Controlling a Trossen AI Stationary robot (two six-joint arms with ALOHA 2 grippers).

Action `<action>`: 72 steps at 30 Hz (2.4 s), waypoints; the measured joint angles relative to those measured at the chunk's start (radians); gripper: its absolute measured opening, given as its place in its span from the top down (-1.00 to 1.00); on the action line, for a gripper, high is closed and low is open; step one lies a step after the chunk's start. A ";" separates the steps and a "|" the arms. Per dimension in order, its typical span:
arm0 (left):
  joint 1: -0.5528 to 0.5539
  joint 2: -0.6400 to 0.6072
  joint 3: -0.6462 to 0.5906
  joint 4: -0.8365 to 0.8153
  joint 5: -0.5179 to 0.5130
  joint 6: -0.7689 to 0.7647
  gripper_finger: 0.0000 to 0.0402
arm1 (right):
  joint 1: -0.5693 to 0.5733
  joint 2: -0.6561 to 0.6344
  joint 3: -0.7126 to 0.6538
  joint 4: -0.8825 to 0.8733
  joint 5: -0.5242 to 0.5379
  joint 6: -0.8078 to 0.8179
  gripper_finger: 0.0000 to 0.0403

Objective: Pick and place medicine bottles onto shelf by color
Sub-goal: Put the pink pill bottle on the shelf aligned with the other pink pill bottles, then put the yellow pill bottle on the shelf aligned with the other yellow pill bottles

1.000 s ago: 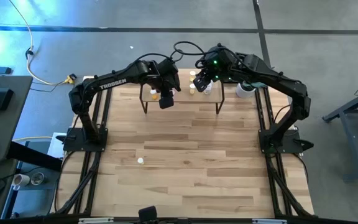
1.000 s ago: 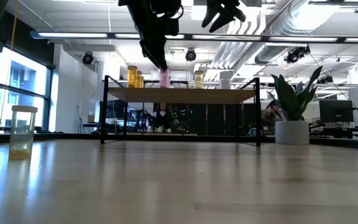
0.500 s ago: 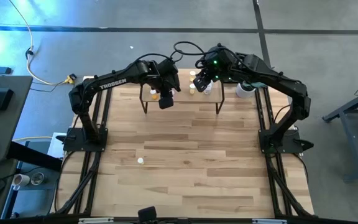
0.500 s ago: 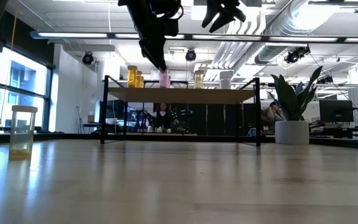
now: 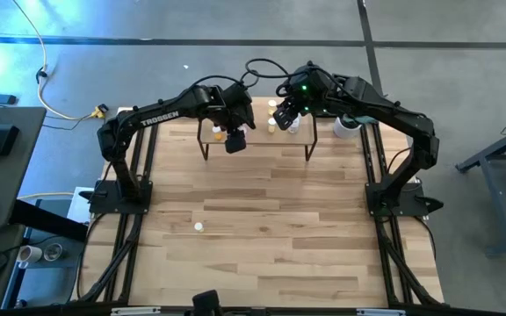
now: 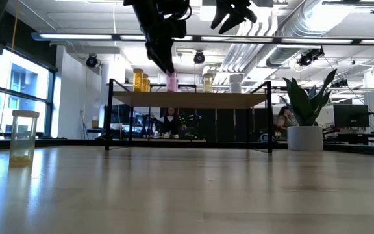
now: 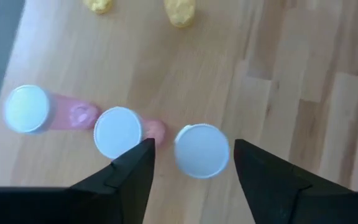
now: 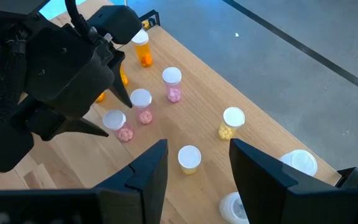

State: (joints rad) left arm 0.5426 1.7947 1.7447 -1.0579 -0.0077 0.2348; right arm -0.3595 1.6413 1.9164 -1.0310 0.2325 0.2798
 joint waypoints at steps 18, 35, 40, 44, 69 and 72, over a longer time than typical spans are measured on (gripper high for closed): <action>0.000 -0.016 0.000 -0.030 0.039 -0.015 -0.04 | 0.000 0.000 0.000 0.000 0.000 0.000 0.19; 0.000 -0.131 -0.001 -0.094 0.049 -0.023 -0.04 | 0.000 0.000 0.000 0.001 -0.002 0.010 0.19; -0.005 -0.208 -0.001 -0.164 0.053 -0.048 -0.04 | 0.000 0.000 0.000 0.002 -0.034 -0.002 0.19; -0.016 -0.269 0.000 -0.204 0.055 -0.081 -0.04 | 0.000 0.000 0.000 0.002 -0.091 -0.051 0.19; -0.311 -0.702 -0.748 0.220 0.068 -0.418 -0.04 | 0.000 0.000 0.000 0.002 -0.139 -0.028 0.19; -0.361 -0.750 -0.836 0.279 0.063 -0.460 -0.04 | 0.000 0.000 0.000 0.002 -0.139 -0.027 0.19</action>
State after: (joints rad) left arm 0.1819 1.0445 0.9089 -0.7788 0.0556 -0.2254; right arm -0.3592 1.6413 1.9163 -1.0294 0.0937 0.2531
